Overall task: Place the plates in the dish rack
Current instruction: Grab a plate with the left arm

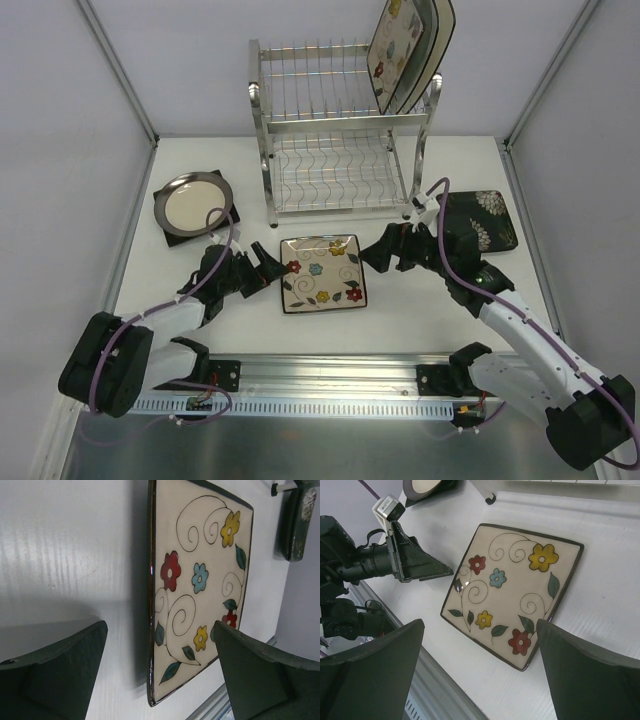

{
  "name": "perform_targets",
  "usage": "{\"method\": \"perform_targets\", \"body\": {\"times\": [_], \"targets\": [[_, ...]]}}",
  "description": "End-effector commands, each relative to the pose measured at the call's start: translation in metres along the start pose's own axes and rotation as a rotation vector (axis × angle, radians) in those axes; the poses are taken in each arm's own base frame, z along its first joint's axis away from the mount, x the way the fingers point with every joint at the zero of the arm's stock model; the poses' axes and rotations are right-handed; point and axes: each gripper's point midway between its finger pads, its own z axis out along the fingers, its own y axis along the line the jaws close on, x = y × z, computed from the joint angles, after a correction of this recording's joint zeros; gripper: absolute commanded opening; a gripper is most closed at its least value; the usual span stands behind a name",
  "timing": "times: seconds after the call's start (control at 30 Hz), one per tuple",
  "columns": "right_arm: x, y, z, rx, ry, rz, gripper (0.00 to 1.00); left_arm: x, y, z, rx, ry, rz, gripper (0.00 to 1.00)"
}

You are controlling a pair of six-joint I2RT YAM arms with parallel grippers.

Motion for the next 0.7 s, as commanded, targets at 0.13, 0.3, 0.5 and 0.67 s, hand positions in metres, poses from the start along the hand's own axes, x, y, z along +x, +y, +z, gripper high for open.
{"method": "perform_targets", "body": {"times": [0.13, 0.3, 0.5, 0.67], "targets": [[-0.011, 0.014, 0.0, -0.07, -0.04, -0.022, 1.0, -0.004, -0.011, 0.015, 0.128, -0.031, -0.048, 0.84], [-0.009, 0.01, 0.0, -0.053, -0.028, -0.031, 1.0, 0.004, -0.003, 0.025, 0.12, 0.004, -0.082, 0.77], [-0.007, 0.006, 0.002, -0.036, -0.018, -0.036, 1.0, 0.015, 0.008, 0.036, 0.094, 0.056, -0.119, 0.72], [-0.005, 0.002, 0.004, -0.023, -0.012, -0.041, 1.0, 0.025, 0.012, 0.044, 0.086, 0.094, -0.123, 0.67]]}}
